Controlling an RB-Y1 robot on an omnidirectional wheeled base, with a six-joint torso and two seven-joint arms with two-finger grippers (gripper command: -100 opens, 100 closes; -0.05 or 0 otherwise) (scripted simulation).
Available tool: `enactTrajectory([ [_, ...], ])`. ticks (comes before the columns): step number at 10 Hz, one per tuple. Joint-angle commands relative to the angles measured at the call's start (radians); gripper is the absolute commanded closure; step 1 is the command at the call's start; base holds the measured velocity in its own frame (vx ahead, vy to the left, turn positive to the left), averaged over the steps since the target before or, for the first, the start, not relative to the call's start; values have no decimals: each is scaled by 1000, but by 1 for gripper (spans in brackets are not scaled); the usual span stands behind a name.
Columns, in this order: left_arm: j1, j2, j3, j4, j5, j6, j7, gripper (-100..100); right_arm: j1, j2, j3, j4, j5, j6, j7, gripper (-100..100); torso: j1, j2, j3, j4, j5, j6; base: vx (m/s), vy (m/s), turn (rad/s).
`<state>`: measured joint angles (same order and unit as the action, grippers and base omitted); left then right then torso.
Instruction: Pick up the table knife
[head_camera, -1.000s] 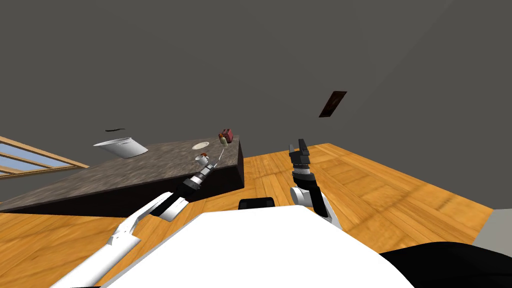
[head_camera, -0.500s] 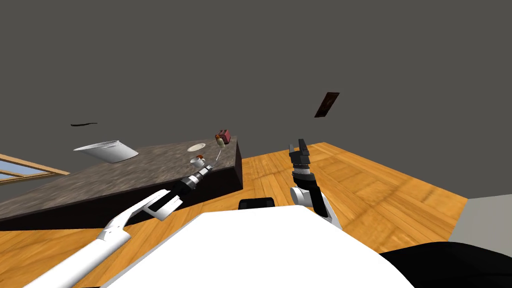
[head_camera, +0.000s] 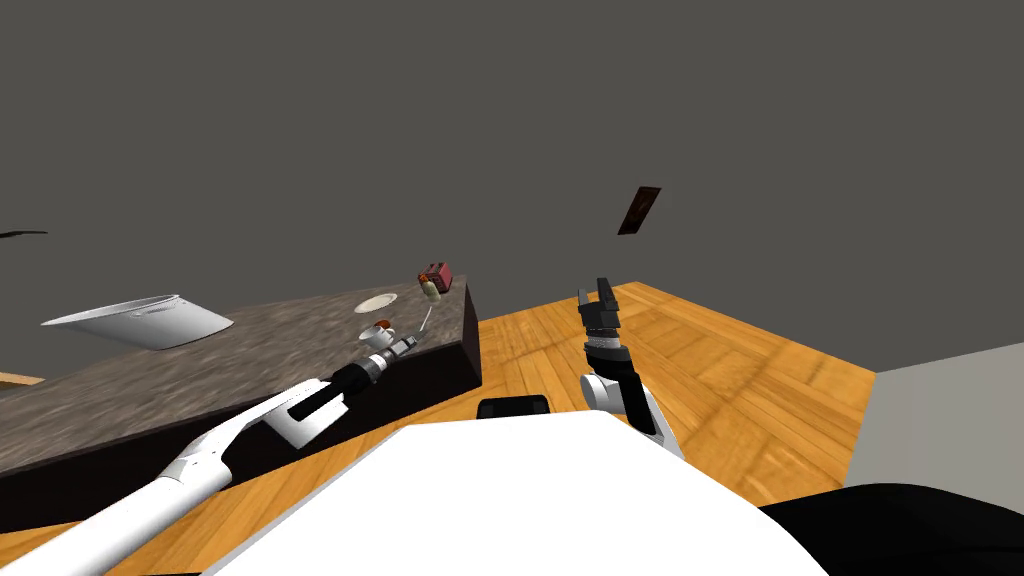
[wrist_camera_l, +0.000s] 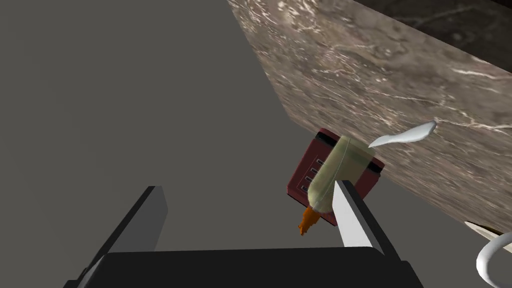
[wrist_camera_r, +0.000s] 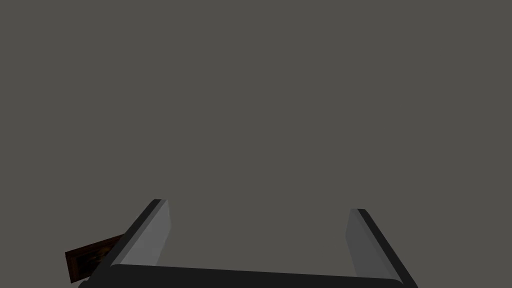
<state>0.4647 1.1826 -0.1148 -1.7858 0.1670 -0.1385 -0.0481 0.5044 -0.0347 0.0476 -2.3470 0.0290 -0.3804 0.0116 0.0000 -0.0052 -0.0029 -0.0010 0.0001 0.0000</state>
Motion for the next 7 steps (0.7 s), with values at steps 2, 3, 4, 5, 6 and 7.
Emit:
enactTrajectory([
  [2,-9,59,-37,55,-6,84,-6,-100,0,0,0,0,0,0,0,0,1,-3,-1,-1,0,1,128,23,-176],
  [3,-9,59,-37,55,-6,89,-6,-100,0,0,0,0,0,0,0,0,2,-4,-2,-1,1,0,89,12,-51],
  [4,-7,80,-49,71,-8,124,-8,-100,0,0,0,0,0,0,0,0,1,-2,-1,-1,0,0,80,14,-115],
  [5,-5,98,-62,87,-10,152,-10,-100,0,0,0,0,0,0,0,0,1,-1,-1,0,0,0,114,24,-173],
  [6,-5,98,-62,87,-10,160,-10,-100,0,0,0,0,0,0,0,0,1,-2,-1,-1,0,0,92,22,-54],
  [7,-3,115,-75,103,-12,194,-13,-100,0,0,0,0,0,0,0,0,1,-2,-1,0,0,0,89,19,-109],
])
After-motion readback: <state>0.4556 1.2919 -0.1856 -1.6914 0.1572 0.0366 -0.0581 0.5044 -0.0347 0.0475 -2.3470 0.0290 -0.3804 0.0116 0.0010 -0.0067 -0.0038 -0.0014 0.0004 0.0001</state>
